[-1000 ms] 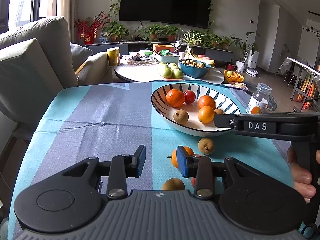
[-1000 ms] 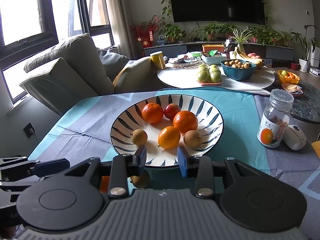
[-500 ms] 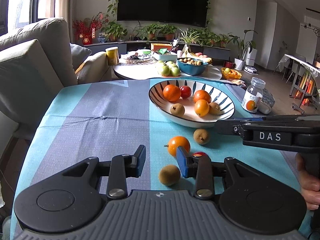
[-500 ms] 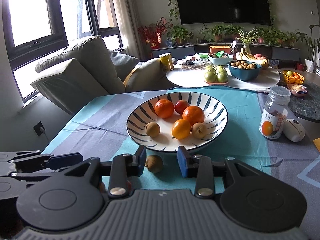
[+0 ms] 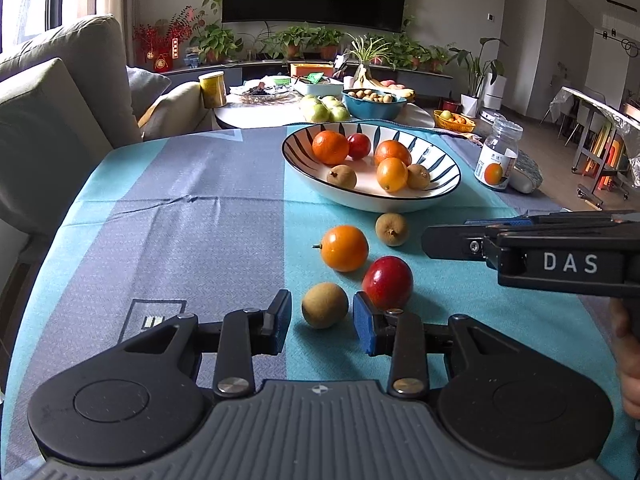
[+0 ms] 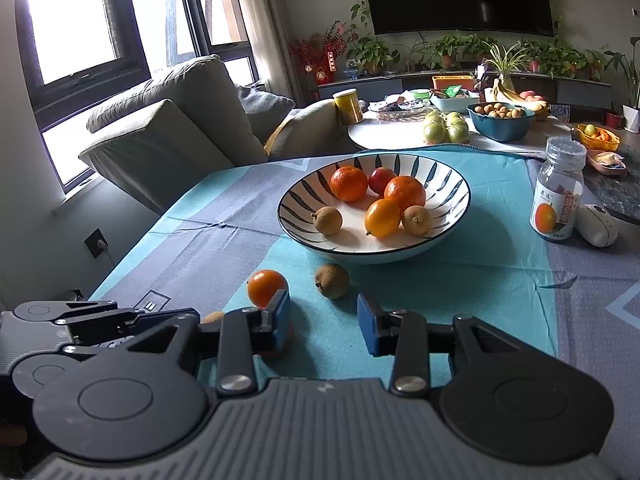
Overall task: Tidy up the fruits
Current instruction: 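Move the left gripper to a brown kiwi while the right gripper approaches the red plum, then grasp the kiwi with the left gripper while the right gripper grasps the red plum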
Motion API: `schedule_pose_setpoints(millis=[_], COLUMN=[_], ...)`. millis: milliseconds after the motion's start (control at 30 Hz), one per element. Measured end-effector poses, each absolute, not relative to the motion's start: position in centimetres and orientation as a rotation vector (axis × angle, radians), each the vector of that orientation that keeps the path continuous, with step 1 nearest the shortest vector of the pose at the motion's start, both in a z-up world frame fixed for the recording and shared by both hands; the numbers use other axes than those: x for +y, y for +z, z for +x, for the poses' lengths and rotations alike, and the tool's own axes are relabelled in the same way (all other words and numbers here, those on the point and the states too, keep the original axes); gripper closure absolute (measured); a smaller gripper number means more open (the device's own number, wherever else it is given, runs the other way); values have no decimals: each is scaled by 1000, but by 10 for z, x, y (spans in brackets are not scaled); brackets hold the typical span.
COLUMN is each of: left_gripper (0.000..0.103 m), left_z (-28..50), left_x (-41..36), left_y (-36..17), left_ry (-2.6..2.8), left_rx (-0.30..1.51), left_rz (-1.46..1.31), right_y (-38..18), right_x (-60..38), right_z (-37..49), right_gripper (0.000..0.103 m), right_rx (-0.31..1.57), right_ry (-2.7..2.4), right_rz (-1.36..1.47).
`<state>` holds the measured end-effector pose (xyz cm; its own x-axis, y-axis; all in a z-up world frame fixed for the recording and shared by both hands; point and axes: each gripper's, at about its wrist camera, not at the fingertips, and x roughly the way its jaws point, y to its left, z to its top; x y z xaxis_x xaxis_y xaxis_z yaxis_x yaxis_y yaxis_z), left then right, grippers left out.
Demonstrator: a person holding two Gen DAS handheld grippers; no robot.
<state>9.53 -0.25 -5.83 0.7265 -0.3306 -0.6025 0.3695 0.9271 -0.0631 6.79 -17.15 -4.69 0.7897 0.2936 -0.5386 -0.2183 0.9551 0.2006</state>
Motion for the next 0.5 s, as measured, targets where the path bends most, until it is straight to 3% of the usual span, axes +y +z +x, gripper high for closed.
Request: schedule_pose_setpoints(millis=[133,500], left_gripper=[78,78], left_z=[99,100], left_x=[3,25], left_y=[-59,-48], left_ry=[-391,-319], left_rx=[662,613], left_rz=[21,19], right_y=[-47,-58], right_x=[-166,-149], right_z=[66,74], right_gripper=[24,24], right_rx=[599,643], right_ry=[307,363], right_rz=[120,89])
